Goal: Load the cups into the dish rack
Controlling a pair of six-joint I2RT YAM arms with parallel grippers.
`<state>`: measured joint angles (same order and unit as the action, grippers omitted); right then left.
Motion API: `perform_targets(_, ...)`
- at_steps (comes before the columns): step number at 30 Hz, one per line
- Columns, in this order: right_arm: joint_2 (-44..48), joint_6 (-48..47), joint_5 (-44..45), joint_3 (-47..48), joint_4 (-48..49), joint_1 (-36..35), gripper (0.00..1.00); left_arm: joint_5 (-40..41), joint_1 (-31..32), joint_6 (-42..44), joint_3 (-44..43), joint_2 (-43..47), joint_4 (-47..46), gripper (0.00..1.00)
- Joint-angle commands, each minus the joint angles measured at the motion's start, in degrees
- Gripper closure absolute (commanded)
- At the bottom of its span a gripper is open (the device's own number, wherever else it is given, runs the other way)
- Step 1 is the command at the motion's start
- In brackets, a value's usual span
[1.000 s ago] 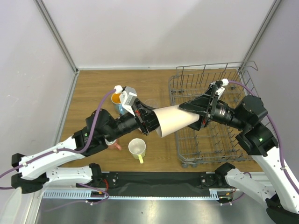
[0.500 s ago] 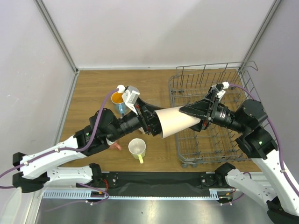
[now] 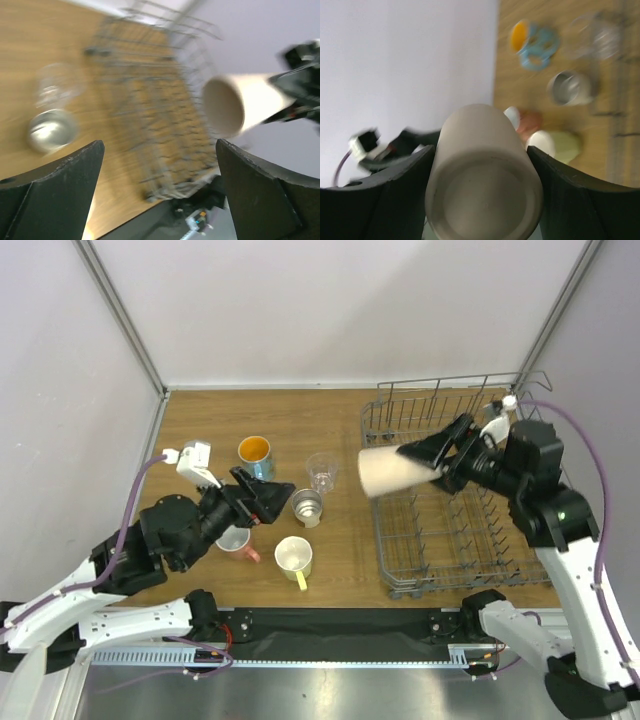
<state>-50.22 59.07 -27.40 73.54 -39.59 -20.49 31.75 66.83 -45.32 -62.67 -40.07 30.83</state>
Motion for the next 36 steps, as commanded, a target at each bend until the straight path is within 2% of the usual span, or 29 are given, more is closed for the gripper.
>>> perform_targets(1,-3.56,-14.49,6.12,8.35,-7.42,9.11,1.00,9.21,-0.29,-6.36,-2.97,-1.41,17.76,0.00)
perform_targets(4,-8.83,-21.87,12.87,13.71,-10.41,14.49,1.00,7.11,-0.29,-4.70,-3.24,-2.72,19.44,0.01)
perform_targets(5,-10.93,-24.33,17.59,14.69,-10.50,15.30,1.00,6.67,-0.29,-3.99,-3.24,-3.16,18.92,0.01)
perform_targets(11,-19.81,-30.76,37.54,17.86,-7.96,21.70,1.00,1.22,-0.29,2.68,-4.91,-8.78,17.51,0.02)
perform_targets(14,-23.42,-33.57,44.77,18.48,-5.68,24.26,1.00,-2.73,-0.30,6.99,-4.83,-10.81,16.72,0.02)
perform_targets(18,-28.17,-36.82,49.89,17.78,-1.29,28.92,1.00,-5.29,-0.38,10.77,-2.63,-10.99,14.18,0.02)
perform_targets(25,-36.60,-42.02,56.66,21.45,1.46,30.07,1.00,-8.63,-1.43,19.55,7.02,-8.00,2.40,0.00)
perform_targets(31,-41.89,-41.57,59.74,24.90,-0.84,30.16,1.00,-14.25,-10.03,22.46,7.66,-9.50,2.48,0.00)
perform_targets(36,-44.44,-44.04,59.74,24.99,0.39,30.86,1.00,-16.10,-12.16,24.22,7.04,-8.62,1.69,0.00)
